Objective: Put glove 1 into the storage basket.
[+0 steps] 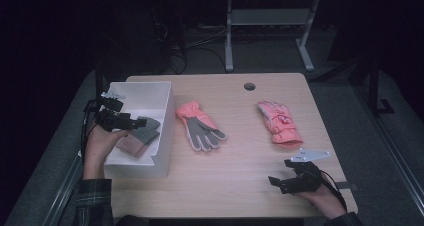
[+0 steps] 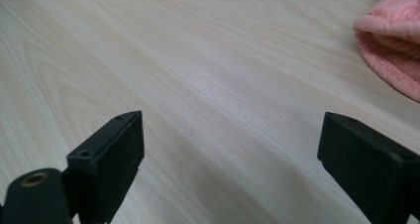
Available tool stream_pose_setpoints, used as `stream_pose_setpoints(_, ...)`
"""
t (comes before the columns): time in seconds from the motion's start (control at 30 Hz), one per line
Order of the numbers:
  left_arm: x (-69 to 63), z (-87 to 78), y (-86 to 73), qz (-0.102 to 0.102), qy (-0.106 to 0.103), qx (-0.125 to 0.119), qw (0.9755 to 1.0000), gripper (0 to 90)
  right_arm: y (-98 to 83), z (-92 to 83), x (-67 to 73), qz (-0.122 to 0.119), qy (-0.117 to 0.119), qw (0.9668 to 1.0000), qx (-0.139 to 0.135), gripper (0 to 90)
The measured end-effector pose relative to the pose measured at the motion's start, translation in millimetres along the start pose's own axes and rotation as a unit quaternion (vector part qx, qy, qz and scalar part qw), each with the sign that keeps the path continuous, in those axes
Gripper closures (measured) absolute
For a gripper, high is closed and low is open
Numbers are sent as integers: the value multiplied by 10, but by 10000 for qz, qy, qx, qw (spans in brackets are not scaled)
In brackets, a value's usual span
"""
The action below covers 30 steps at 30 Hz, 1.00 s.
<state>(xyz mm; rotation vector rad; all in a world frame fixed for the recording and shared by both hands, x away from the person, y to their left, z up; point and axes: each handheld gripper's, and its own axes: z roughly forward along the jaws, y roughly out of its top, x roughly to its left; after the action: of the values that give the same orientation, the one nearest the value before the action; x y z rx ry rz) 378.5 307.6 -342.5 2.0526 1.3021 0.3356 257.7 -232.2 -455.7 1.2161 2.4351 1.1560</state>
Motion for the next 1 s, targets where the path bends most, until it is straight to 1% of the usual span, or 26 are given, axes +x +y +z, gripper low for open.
stream_pose_setpoints(0.07, -61, -23, 24, 28, -122, -76, 9999, 233, 1, -1, -3, -8, 0, 10000, -23, 104)
stream_pose_setpoints(0.13, -121, -32, 50, 112, -281, -130, 9995, 233, 3, -2, 3, -3, 7, 10000, -18, 104)
stream_pose_setpoints(0.17, -153, -32, 66, 128, -404, -164, 9990, 233, 4, -1, 4, -20, 3, 10000, -23, 104)
stream_pose_setpoints(0.2, -176, -31, 74, 123, -475, -199, 9986, 233, 5, 1, 6, -27, 10, 10000, -15, 104)
stream_pose_setpoints(0.3, -264, -50, 114, 220, -725, -295, 9967, 234, 7, 4, 6, -48, 8, 10000, -10, 104)
stream_pose_setpoints(0.33, -310, -60, 131, 232, -830, -350, 9957, 234, 8, 3, 6, -43, 9, 10000, -9, 104)
stream_pose_setpoints(0.37, -345, -64, 141, 233, -886, -383, 9951, 236, 6, 4, 5, -47, 4, 10000, -8, 104)
stream_pose_setpoints(0.43, -445, -77, 172, 324, -1013, -426, 9934, 237, 6, 4, 8, -9, 16, 10000, 11, 104)
stream_pose_setpoints(0.53, -584, -85, 210, 448, -1196, -472, 9907, 241, 9, 2, 9, -30, 9, 10000, 1, 104)
stream_pose_setpoints(0.7, -886, -66, 283, 710, -1382, -483, 9867, 245, 13, 10, 20, -44, 15, 10000, 16, 104)
stream_pose_setpoints(0.73, -941, -62, 293, 735, -1429, -504, 9857, 245, 13, 11, 18, -52, 14, 10000, 9, 104)
stream_pose_setpoints(0.83, -1092, -32, 315, 792, -1443, -523, 9850, 287, 11, 10, 19, -45, 11, 10000, 18, 104)
stream_pose_setpoints(0.9, -1173, -2, 319, 829, -1497, -512, 9839, 318, 12, 10, 18, -43, 29, 10000, 29, 104)
stream_pose_setpoints(1.0, -1343, 66, 322, 987, -1560, -438, 9818, 382, 13, 7, 27, -51, 30, 10000, 29, 104)
